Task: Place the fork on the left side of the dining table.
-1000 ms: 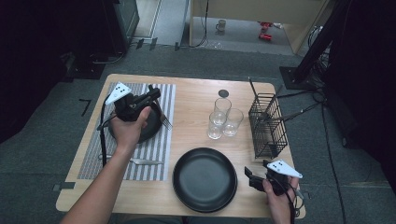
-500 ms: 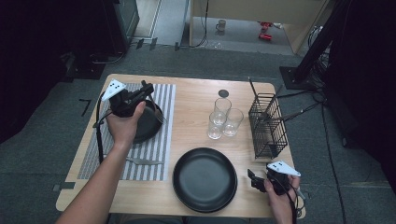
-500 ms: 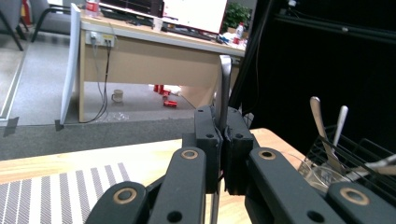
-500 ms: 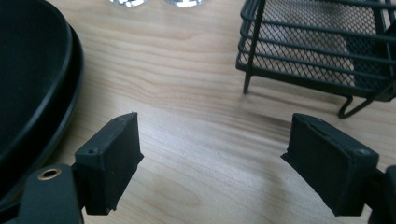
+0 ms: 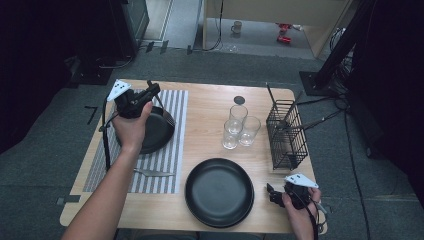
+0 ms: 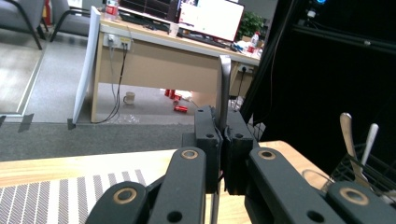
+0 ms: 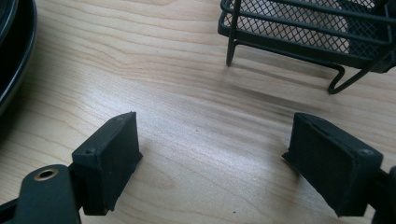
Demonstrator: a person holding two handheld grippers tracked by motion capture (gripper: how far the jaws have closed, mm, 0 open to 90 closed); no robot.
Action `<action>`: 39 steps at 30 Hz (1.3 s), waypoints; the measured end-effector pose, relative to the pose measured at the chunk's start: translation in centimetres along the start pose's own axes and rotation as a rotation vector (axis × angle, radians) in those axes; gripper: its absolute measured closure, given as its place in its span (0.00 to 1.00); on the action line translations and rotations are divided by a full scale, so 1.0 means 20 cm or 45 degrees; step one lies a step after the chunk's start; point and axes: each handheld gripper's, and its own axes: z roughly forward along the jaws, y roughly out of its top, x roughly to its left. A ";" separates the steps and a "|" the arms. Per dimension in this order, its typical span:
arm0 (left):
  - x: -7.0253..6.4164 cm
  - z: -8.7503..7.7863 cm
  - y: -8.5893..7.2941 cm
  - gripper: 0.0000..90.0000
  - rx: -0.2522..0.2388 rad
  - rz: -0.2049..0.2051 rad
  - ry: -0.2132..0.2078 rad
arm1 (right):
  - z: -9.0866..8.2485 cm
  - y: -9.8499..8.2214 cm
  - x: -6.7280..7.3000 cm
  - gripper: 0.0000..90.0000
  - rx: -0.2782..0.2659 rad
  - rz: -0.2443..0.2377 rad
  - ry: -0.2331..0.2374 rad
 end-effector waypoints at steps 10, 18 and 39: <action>0.07 0.08 -0.02 0.98 -0.054 -0.059 0.024 | 0.00 -0.01 -0.01 0.14 -0.015 0.001 0.005; 0.13 0.17 -0.05 0.98 -0.024 -0.135 0.064 | 0.01 -0.01 0.00 0.11 -0.009 0.007 -0.004; 0.29 0.29 -0.09 0.98 -0.140 -0.162 0.132 | 0.01 -0.01 0.00 0.11 -0.010 0.006 -0.003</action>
